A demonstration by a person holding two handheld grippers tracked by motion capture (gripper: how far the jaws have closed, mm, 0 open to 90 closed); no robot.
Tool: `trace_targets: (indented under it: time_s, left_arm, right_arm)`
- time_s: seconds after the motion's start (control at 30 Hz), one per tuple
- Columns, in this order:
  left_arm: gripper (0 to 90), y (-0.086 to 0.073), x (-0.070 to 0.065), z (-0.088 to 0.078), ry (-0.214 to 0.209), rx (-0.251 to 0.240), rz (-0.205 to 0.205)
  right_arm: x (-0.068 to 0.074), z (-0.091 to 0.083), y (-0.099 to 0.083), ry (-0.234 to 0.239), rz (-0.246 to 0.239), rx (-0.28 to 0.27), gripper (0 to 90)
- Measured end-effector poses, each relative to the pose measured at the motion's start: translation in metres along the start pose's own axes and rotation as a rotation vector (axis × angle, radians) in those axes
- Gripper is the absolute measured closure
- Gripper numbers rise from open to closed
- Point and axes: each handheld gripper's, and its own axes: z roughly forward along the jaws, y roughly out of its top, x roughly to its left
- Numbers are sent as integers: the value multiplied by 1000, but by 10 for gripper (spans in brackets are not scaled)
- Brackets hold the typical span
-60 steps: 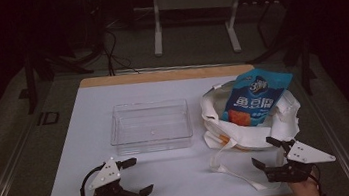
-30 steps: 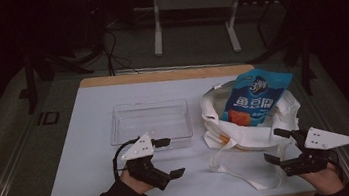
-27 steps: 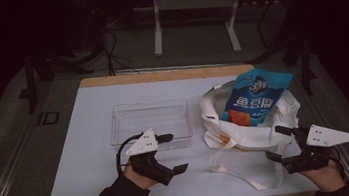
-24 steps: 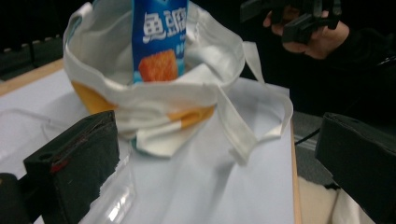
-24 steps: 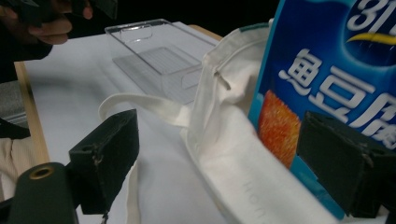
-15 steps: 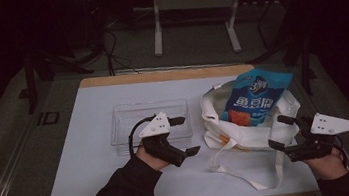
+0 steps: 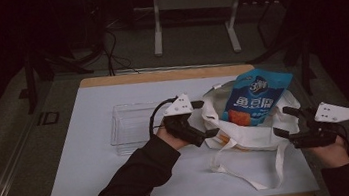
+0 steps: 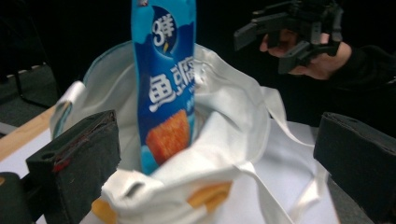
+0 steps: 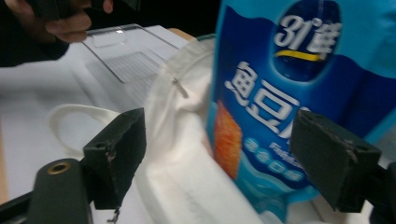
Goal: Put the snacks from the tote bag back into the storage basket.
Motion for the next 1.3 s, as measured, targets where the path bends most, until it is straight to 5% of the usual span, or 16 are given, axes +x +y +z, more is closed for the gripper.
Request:
trace_targets:
  time_s: [0.4, 0.57, 0.7, 0.87, 1.17, 1.3]
  left_arm:
    - [14, 10, 20, 50, -4, 50, 0]
    - [137, 13, 29, 71, 38, 134, 5]
    - [215, 13, 36, 81, 40, 163, -4]
    - [347, 15, 41, 94, 94, 186, 5]
    - [563, 16, 47, 111, 52, 197, -15]
    - [603, 17, 48, 116, 65, 195, -16]
  right_arm:
    - [-30, 0, -11, -56, 46, 19, 254]
    - [-45, 10, -10, -90, 46, 44, 254]
    - [-54, 16, -14, -107, 59, 69, 258]
    - [-67, 25, -15, -100, 79, 93, 258]
    - [-79, 40, -12, -51, 90, 98, 418]
    - [-82, 42, -10, -35, 87, 101, 499]
